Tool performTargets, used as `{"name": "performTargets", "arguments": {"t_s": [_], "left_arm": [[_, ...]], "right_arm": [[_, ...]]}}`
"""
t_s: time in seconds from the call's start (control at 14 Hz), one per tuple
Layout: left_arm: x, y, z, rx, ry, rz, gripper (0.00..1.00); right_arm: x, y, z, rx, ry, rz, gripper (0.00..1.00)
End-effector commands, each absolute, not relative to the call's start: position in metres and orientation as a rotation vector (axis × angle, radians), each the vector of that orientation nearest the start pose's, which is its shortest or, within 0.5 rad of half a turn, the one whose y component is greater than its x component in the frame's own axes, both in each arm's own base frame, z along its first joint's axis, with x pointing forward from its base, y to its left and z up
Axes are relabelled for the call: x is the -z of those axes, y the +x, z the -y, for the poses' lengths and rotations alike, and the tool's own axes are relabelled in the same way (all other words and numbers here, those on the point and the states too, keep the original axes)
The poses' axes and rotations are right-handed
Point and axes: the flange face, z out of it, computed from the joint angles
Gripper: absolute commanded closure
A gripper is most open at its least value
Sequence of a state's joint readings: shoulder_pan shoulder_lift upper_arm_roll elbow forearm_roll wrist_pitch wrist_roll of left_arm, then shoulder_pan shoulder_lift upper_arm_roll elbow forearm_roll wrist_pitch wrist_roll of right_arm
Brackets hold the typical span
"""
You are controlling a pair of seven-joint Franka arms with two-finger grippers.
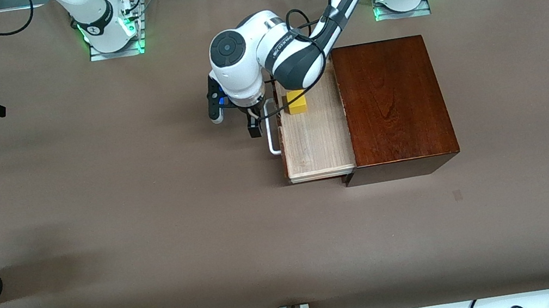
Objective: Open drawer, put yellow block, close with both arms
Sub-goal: 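Push the drawer shut into the box with the left gripper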
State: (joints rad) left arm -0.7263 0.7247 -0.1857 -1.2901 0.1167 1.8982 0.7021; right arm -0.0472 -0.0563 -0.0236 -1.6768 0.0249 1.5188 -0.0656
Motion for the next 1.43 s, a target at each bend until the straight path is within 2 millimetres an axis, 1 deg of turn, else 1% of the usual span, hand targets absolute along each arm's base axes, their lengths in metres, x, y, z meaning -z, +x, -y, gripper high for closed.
{"name": "performTargets", "arguments": {"t_s": [0.0,0.07,0.14,0.21,0.29,0.5,0.86,1.15,1.22,1.36], "left_arm": [[-0.313,0.481,0.538,-0.253,-2.120,-2.250,0.00],[-0.316,0.482,0.535,-0.259,-2.095,-2.240,0.00],[-0.318,0.482,0.534,-0.263,-2.083,-2.233,0.00],[-0.317,0.482,0.531,-0.288,-2.087,-2.220,0.00],[-0.316,0.481,0.530,-0.300,-2.107,-2.192,0.00],[-0.316,0.483,0.524,-0.319,-2.108,-2.082,0.00],[-0.310,0.483,0.514,-0.354,-2.103,-2.065,0.00],[-0.308,0.491,0.489,-0.392,-2.125,-2.033,0.00],[-0.310,0.490,0.485,-0.396,-2.127,-2.028,0.00],[-0.310,0.495,0.469,-0.417,-2.137,-2.011,0.00]], "right_arm": [[-0.610,0.534,0.032,-0.100,-3.128,0.015,0.00],[-0.601,0.534,0.031,-0.116,-3.121,0.009,0.00],[-0.602,0.531,0.029,-0.114,-3.124,0.017,0.00],[-0.603,0.533,0.021,-0.105,-3.127,0.040,0.00],[-0.602,0.535,0.019,-0.104,-3.124,0.045,0.00],[-0.601,0.542,0.018,-0.080,-3.117,0.045,0.00],[-0.603,0.543,0.016,-0.072,-3.116,0.049,0.00],[-0.603,0.543,0.013,-0.070,-3.116,0.059,0.00],[-0.603,0.543,0.011,-0.070,-3.116,0.064,0.00],[-0.603,0.543,0.008,-0.071,-3.121,0.069,0.00]]}}
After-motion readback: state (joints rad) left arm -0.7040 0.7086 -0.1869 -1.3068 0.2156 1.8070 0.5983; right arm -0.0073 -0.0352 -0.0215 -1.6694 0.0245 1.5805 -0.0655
